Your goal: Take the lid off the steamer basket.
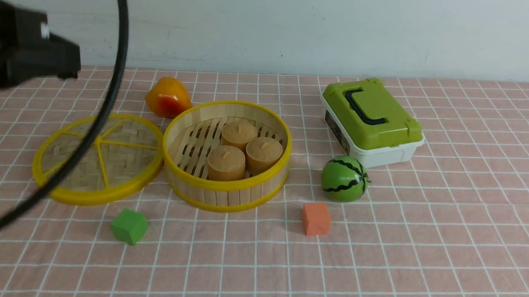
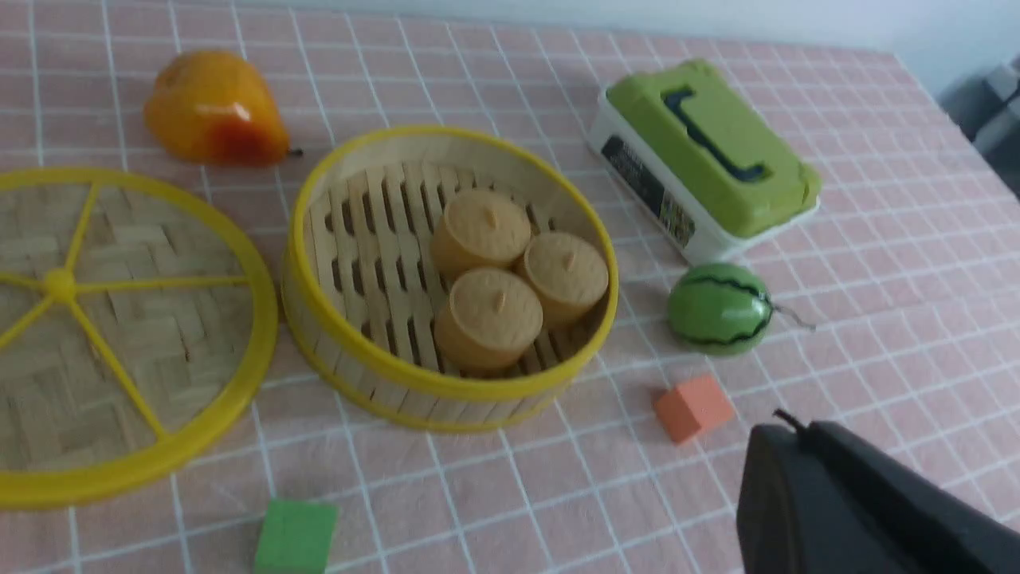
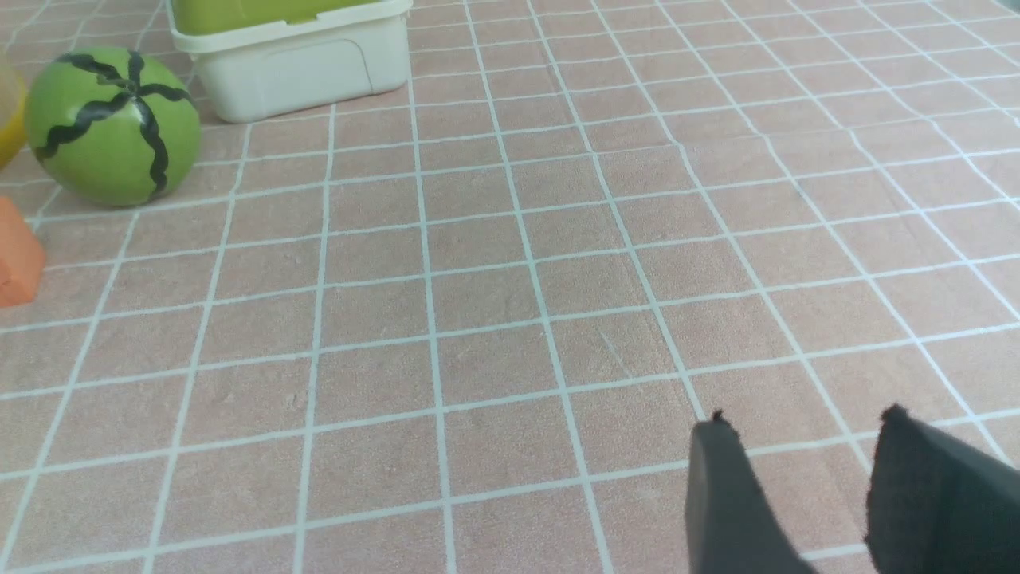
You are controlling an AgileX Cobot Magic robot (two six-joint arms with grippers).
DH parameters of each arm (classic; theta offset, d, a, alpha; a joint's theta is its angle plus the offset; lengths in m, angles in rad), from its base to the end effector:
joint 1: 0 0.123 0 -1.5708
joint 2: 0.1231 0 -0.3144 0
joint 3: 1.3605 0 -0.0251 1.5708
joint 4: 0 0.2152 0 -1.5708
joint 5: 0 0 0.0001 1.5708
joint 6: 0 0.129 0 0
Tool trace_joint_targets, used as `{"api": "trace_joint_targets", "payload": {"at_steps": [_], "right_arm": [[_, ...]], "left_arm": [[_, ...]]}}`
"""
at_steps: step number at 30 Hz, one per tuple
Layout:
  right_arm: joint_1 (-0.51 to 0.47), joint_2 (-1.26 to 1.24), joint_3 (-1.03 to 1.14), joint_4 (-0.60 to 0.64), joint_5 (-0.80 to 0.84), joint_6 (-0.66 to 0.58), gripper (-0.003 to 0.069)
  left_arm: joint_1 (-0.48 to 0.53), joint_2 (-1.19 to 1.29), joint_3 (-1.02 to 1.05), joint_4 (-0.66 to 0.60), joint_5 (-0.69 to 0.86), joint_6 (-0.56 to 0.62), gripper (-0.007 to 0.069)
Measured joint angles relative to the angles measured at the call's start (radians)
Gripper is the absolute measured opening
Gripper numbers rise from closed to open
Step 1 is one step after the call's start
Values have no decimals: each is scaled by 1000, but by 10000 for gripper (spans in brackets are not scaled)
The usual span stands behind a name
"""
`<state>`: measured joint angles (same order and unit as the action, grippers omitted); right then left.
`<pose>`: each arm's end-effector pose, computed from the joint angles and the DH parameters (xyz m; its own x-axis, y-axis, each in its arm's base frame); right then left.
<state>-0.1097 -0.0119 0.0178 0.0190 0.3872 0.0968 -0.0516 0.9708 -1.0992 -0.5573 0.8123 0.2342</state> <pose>0.0229 -0.0016 0.1614 -0.2856 0.1463 -0.9471 0.1362 0.9844 0.1110 0.1614 -0.0580 0.4142 -0.5494 -0.1288 -0.8256 0.2922 0.8961 -0.3342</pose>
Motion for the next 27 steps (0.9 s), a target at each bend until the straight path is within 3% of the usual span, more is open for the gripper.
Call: {"api": "trace_joint_targets", "payload": {"at_steps": [8,16,21,27], "right_arm": [[0,0,0,0,0,0,241],[0,0,0,0,0,0,241],[0,0,0,0,0,0,241],[0,0,0,0,0,0,241]], "left_arm": [[0,-164,170,-25,36,119,-13],[0,-513,371,-190,-37,325,-13],[1,-623,412,-170,-56,339,-13],[1,-677,413,-29,-139,341,-13]]}}
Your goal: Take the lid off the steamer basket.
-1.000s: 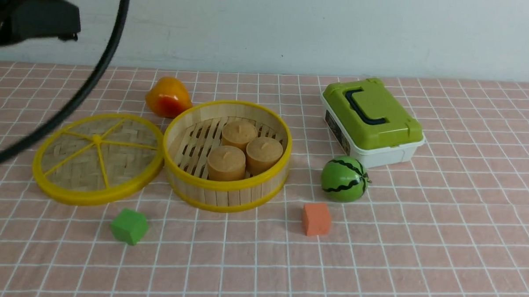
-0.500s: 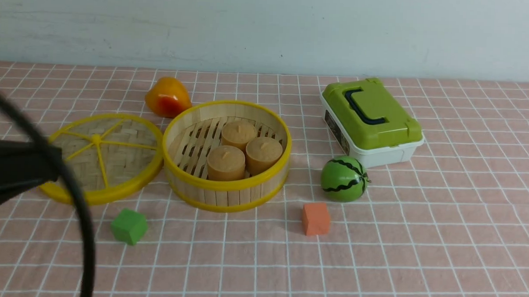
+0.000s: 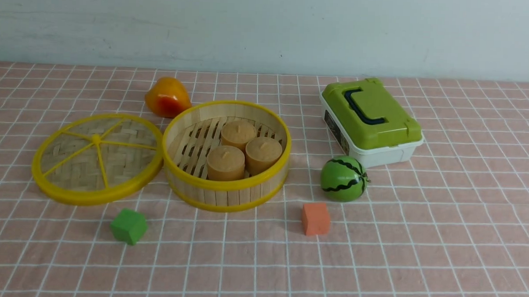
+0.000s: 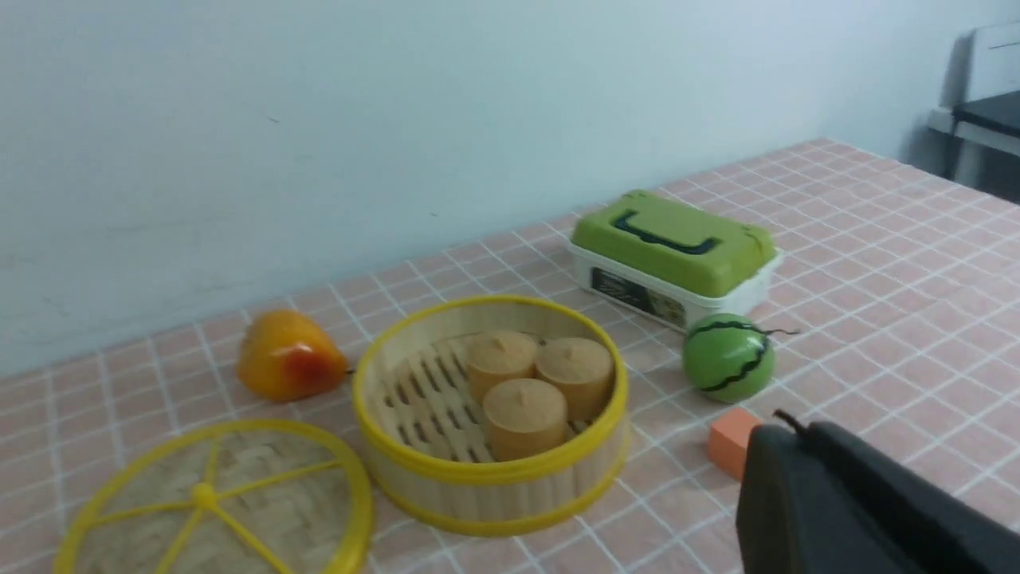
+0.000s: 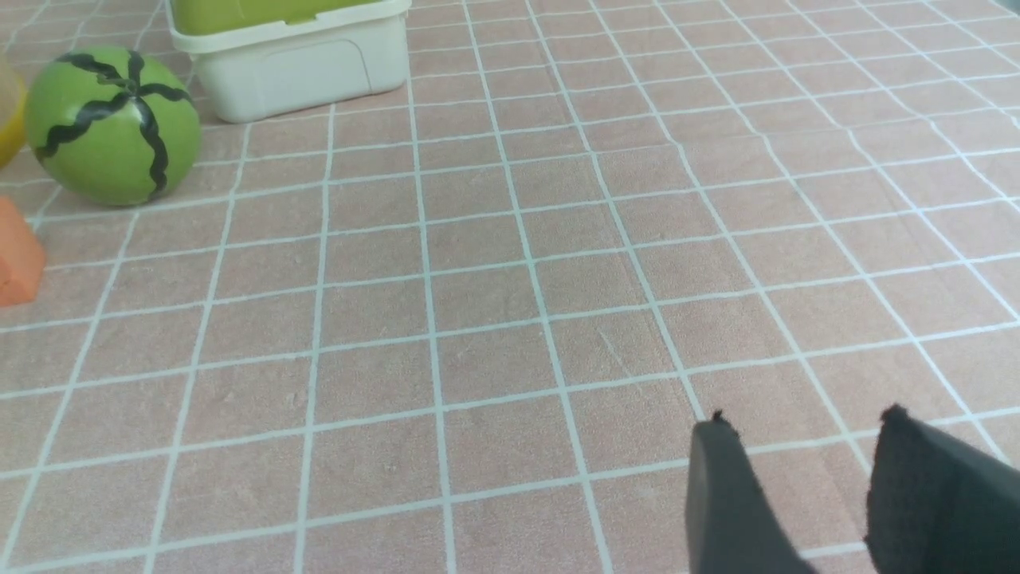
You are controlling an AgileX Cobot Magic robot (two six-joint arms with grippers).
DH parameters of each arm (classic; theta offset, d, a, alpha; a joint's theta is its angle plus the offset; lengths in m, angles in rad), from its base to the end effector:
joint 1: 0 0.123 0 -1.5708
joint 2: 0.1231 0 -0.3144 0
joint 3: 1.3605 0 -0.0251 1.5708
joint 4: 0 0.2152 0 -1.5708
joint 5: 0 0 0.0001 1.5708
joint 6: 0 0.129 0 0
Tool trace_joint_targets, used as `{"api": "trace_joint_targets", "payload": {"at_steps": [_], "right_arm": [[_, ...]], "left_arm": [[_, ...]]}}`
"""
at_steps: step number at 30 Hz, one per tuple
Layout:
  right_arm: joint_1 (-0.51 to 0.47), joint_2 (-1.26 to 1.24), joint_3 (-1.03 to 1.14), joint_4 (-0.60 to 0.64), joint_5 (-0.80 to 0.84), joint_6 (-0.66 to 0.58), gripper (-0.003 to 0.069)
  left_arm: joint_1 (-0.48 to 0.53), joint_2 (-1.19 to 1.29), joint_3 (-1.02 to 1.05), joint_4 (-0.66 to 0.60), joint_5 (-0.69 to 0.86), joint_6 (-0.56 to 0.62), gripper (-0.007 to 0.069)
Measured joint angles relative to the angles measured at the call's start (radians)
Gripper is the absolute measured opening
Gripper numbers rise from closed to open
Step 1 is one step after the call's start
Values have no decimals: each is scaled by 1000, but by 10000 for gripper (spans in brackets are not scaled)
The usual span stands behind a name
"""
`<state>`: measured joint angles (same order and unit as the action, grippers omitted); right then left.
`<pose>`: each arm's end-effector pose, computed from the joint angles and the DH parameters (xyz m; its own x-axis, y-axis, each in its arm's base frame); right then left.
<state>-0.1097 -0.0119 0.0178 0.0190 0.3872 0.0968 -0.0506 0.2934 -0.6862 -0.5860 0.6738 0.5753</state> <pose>0.0229 -0.0016 0.1614 -0.2856 0.1463 -0.9471 0.1362 0.9844 0.1110 0.0099 -0.0451 0.3588 -0.0685 0.0943 -0.9932 0.3986 0.9152 0.0594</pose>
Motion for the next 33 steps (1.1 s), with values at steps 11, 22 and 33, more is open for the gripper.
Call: {"api": "trace_joint_targets", "payload": {"at_steps": [11,22,33], "right_arm": [[0,0,0,0,0,0,241],[0,0,0,0,0,0,241],[0,0,0,0,0,0,241]], "left_arm": [[-168,-172,221,165,-236,1,-13],[-61,-304,691,351,-640,-471,-13],[19,-304,718,477,-291,-740,-13]]}}
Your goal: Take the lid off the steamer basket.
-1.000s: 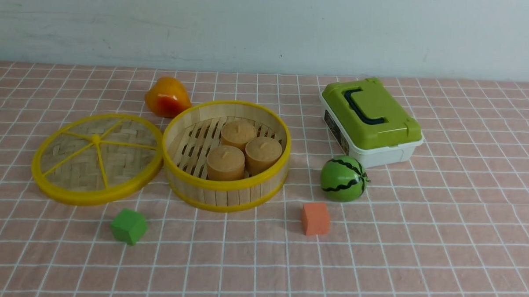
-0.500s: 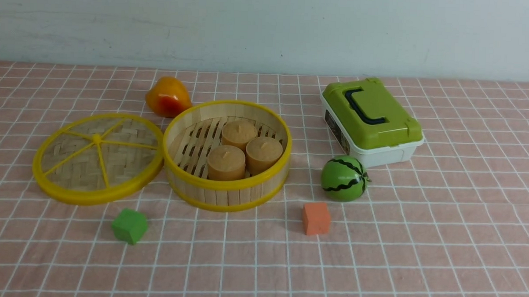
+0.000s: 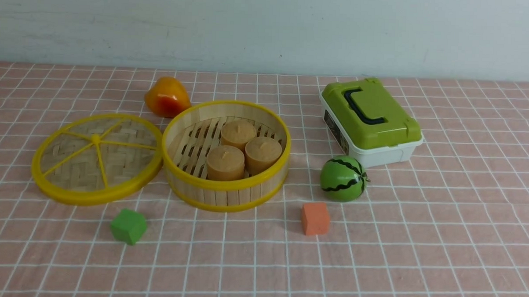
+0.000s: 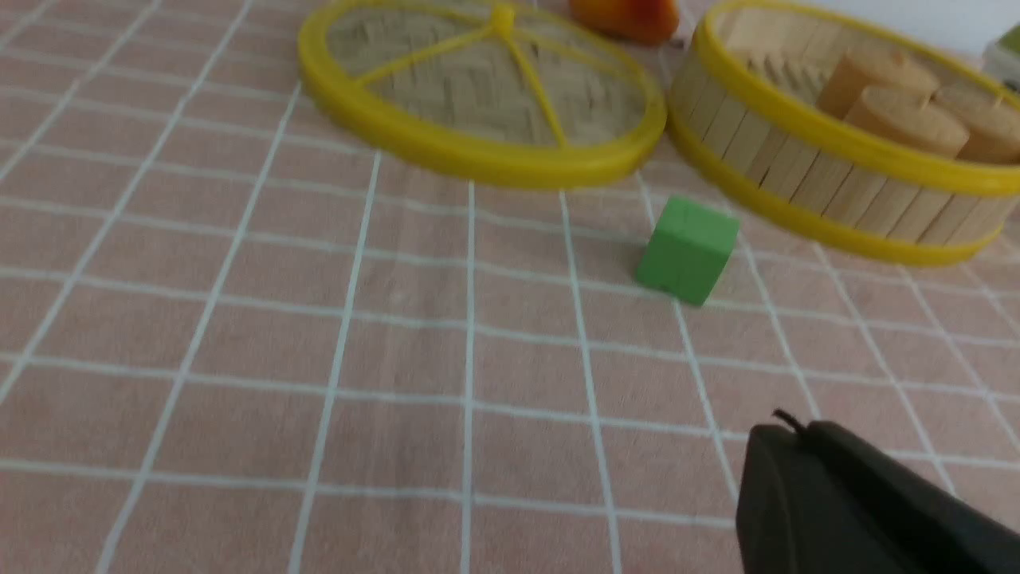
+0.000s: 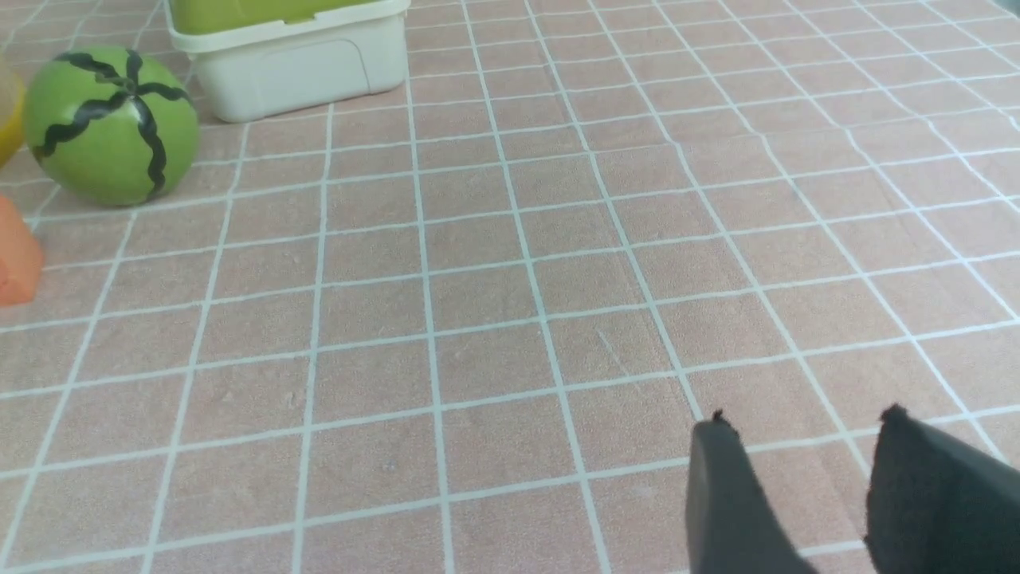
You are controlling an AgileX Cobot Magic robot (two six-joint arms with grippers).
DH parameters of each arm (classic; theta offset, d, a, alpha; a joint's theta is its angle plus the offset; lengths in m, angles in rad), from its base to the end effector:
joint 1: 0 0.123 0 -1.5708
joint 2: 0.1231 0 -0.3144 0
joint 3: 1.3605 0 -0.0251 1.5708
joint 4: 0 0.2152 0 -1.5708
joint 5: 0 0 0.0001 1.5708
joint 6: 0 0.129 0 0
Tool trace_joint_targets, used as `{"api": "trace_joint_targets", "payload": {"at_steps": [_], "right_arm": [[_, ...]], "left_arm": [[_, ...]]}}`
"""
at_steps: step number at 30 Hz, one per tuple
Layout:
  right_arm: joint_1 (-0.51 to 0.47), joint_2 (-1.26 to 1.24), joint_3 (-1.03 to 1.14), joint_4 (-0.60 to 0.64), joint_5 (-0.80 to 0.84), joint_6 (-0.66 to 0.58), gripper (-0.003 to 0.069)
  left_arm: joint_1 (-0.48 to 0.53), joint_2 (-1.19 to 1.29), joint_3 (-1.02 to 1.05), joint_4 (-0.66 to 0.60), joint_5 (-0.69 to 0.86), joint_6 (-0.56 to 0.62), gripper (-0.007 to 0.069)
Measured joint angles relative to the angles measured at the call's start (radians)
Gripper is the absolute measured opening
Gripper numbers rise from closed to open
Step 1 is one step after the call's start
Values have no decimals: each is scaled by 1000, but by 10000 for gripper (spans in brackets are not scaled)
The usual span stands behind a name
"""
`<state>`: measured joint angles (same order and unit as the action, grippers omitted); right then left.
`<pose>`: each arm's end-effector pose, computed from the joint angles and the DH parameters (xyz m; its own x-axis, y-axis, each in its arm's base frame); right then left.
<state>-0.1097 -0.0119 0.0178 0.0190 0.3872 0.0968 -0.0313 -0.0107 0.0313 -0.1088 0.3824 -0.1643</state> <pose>0.0229 -0.0016 0.1614 -0.2856 0.1463 -0.9471 0.1362 0.9844 0.1110 0.0230 -0.0060 0.1578 -0.3160 -0.2522 -0.9146 -0.0135 0.9651 -0.2615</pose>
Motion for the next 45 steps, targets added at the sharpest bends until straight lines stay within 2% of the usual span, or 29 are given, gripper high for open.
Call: {"api": "trace_joint_targets", "payload": {"at_steps": [45], "right_arm": [[0,0,0,0,0,0,241]], "left_arm": [[1,0,0,-1,13,27,-12]]}}
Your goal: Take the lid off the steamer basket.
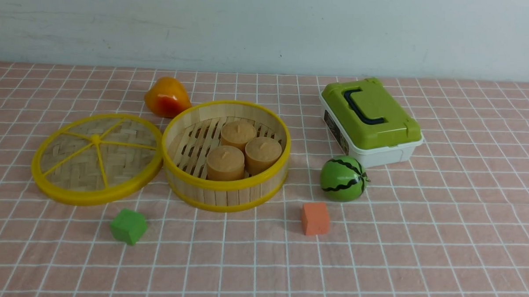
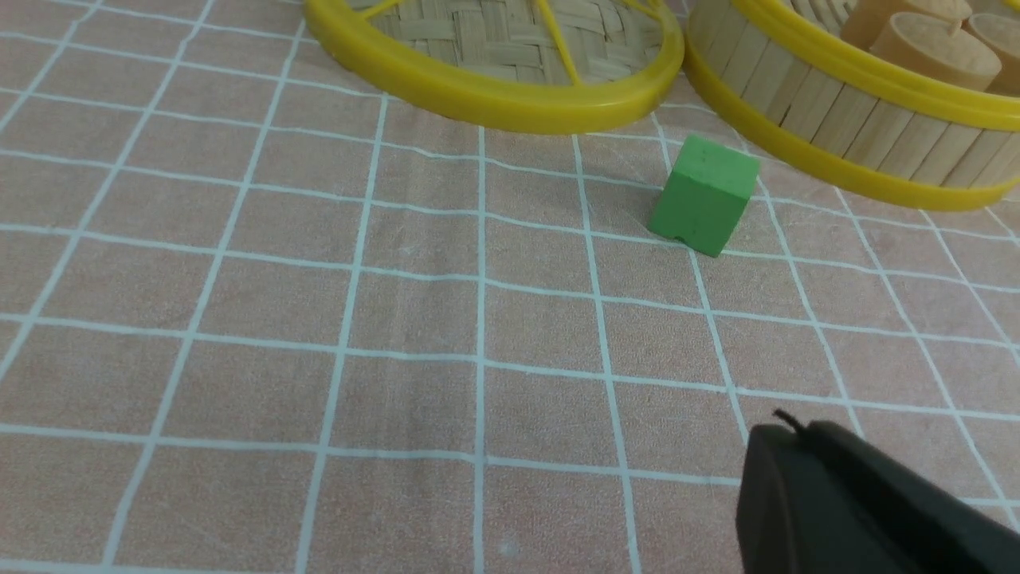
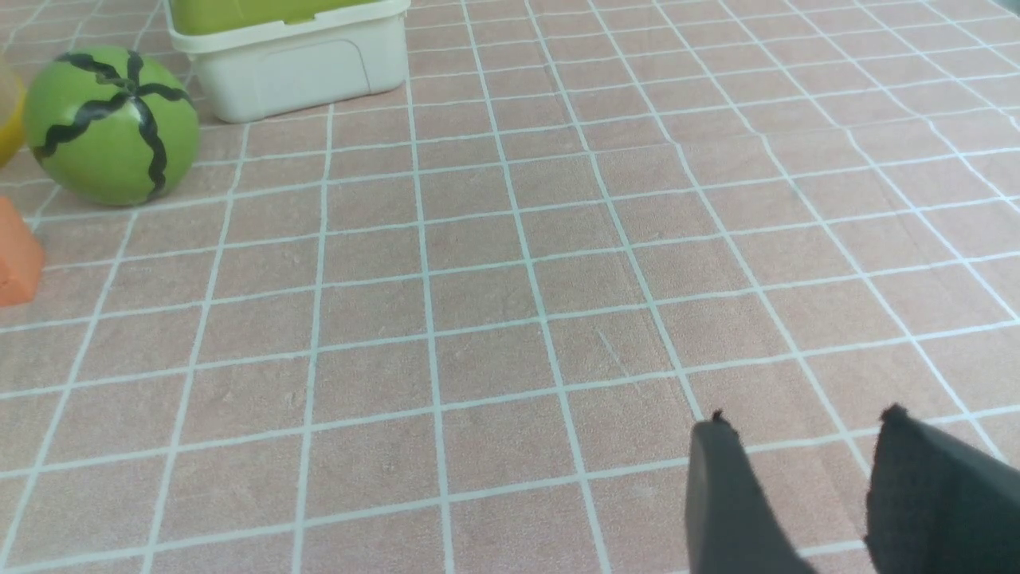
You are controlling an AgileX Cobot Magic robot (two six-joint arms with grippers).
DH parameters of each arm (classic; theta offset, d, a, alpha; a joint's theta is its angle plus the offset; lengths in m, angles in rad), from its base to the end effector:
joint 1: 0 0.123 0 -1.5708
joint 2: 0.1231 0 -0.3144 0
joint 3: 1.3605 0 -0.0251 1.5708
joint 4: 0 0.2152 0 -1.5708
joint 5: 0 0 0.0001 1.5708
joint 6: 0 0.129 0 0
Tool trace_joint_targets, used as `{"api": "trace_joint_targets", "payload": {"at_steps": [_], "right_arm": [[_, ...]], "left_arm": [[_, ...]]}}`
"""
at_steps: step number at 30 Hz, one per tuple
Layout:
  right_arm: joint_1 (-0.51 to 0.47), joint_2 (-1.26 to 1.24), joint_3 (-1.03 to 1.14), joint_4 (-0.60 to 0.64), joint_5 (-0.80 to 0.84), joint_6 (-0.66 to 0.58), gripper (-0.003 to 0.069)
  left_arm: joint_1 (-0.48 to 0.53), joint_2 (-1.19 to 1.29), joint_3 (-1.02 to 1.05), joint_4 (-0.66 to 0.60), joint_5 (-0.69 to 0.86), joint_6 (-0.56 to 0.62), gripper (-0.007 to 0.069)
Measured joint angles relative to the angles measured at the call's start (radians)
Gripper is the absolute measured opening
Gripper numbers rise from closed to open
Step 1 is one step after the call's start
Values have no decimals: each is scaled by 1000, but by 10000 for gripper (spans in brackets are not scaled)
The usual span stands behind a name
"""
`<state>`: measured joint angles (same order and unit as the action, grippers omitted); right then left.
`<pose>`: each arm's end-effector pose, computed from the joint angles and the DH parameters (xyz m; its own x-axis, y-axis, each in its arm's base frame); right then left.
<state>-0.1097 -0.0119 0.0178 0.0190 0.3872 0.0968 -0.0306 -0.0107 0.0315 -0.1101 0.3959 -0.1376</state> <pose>0.0229 -0.0016 0.1614 -0.2856 0.1463 -0.9471 0.1362 0.9844 0.1110 0.0225 -0.0062 0.1561 -0.3290 -0.2268 -0.9167 -0.0075 0.9713 -0.2376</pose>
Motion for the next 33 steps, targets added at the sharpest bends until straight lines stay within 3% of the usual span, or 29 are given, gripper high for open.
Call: {"api": "trace_joint_targets", "payload": {"at_steps": [33], "right_arm": [[0,0,0,0,0,0,241]], "left_arm": [[0,0,0,-1,0,0,19]]}}
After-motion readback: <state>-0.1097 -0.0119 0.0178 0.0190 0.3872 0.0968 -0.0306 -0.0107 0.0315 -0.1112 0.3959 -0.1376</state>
